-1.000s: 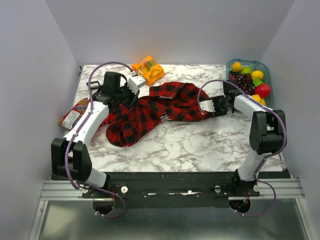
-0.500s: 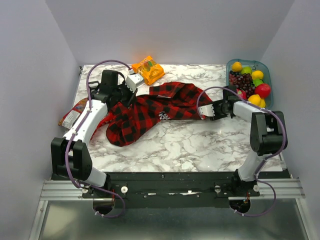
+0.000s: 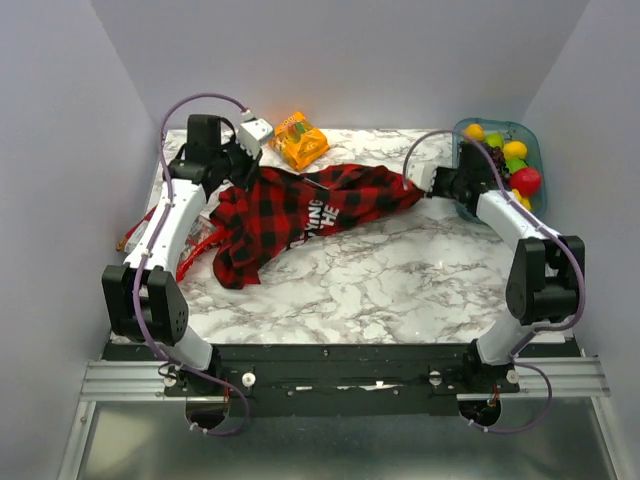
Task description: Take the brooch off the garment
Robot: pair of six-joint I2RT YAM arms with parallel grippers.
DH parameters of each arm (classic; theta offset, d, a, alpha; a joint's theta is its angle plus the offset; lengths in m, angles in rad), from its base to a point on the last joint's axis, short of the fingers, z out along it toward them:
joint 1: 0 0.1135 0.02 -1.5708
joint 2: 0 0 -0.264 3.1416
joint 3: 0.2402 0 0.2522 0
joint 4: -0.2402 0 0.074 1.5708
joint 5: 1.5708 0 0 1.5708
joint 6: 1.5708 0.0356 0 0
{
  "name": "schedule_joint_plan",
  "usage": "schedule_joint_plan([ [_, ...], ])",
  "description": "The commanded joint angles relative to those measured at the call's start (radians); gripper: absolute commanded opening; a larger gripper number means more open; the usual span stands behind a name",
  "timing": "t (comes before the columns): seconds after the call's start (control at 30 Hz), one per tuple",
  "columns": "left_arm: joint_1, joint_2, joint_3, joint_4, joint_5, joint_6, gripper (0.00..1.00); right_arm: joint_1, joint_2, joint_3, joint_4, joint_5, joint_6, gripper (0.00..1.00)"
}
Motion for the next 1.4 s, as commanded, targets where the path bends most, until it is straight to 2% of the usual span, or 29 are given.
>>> schedule_joint_plan([
  [0.0,0.051,0.036,0.228,0.033,-0.009,-0.043,0.00,-0.045,-0.031,0.267,0.046,0.009,0.396,0.01],
  [0.03,0.055,0.049,0.270,0.036,-0.013,-0.037,0.00,-0.055,-0.025,0.371,0.041,0.021,0.497,0.01],
  [0.13,0.054,0.063,0.407,0.072,-0.012,-0.031,0.00,-0.068,-0.011,0.555,0.024,0.060,0.615,0.00],
  [0.47,0.054,0.080,0.757,0.129,0.016,0.023,0.00,-0.105,-0.093,0.806,0.009,0.091,0.648,0.00],
  [0.57,0.051,0.043,0.804,0.127,0.039,0.020,0.00,-0.105,-0.147,0.812,-0.014,0.078,0.672,0.00],
  [0.83,0.045,-0.167,0.751,0.129,0.071,-0.012,0.00,-0.105,-0.486,0.669,-0.040,0.037,0.723,0.00],
  [1.07,0.045,-0.293,0.795,0.167,0.062,-0.041,0.00,-0.105,-0.705,0.593,-0.049,0.006,0.749,0.00],
  [1.27,0.045,-0.310,0.890,0.260,0.091,-0.138,0.00,-0.105,-0.756,0.631,0.070,0.072,0.867,0.00],
  [1.37,0.045,-0.290,0.938,0.267,0.096,-0.158,0.00,-0.105,-0.747,0.646,0.086,0.063,0.867,0.01],
])
